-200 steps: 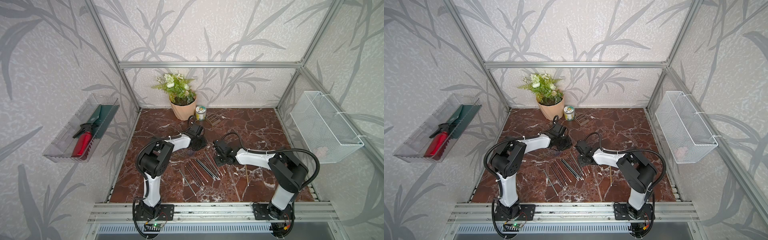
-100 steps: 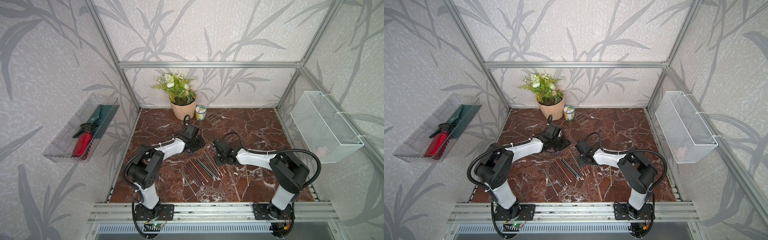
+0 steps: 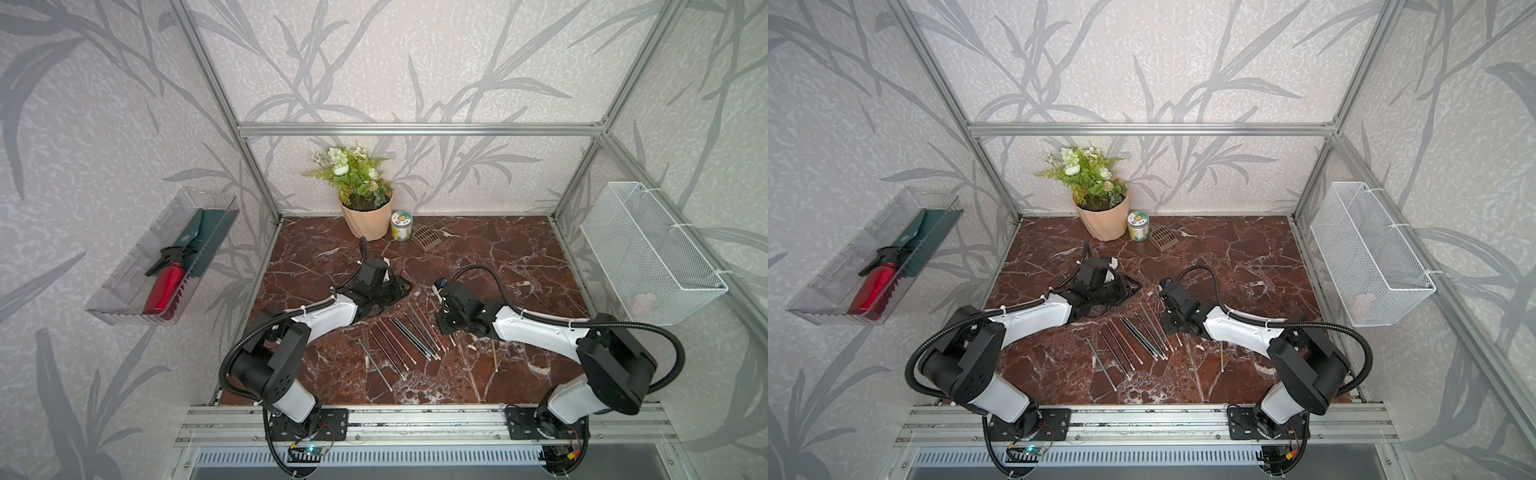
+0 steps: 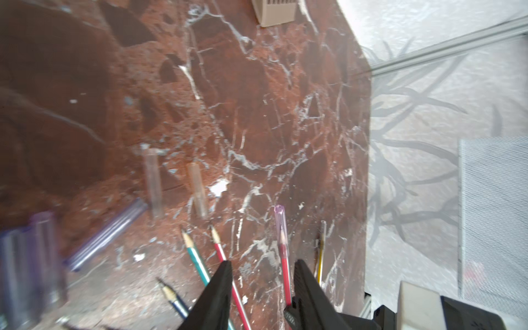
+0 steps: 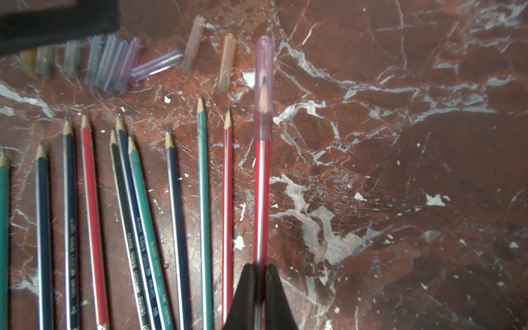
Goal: Remove the protective cover of the pencils
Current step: Pick up the pencil from the center of the board.
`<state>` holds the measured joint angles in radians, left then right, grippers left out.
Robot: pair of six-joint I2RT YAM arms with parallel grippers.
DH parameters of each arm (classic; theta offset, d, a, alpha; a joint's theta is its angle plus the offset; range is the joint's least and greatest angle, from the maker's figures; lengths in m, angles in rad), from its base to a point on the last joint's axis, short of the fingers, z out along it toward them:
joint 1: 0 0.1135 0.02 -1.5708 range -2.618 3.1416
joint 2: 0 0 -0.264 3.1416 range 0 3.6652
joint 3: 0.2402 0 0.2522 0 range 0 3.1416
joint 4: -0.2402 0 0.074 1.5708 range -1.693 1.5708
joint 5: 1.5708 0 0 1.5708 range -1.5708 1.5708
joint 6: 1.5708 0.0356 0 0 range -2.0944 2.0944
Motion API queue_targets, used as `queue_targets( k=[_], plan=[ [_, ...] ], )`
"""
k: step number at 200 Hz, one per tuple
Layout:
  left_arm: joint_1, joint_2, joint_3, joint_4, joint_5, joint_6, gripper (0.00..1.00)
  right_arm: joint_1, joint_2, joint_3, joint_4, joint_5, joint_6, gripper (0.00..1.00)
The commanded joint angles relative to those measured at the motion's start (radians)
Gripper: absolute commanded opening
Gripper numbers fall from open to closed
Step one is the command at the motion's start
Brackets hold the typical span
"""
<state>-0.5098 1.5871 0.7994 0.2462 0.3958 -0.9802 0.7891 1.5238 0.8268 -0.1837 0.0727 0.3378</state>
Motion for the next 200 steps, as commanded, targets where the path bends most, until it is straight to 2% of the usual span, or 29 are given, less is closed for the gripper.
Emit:
queue_targets(
  k=[1, 58, 120, 200],
  plan=[
    [-0.003, 0.002, -0.029, 0.197, 0.061, -0.045, 0.42, 0.014, -0.034, -0.009, 0.039, -0.013, -0.020, 0.01],
    [-0.009, 0.020, -0.020, 0.175, 0.036, -0.051, 0.43, 0.037, -0.031, 0.003, 0.046, -0.010, -0.031, 0.01],
    [-0.018, 0.026, 0.027, 0.023, -0.024, -0.030, 0.43, 0.047, -0.031, 0.024, 0.045, -0.007, -0.019, 0.00],
    [-0.045, 0.027, 0.039, 0.024, -0.030, -0.037, 0.42, 0.073, -0.042, 0.039, 0.050, -0.019, -0.020, 0.00]
  ],
)
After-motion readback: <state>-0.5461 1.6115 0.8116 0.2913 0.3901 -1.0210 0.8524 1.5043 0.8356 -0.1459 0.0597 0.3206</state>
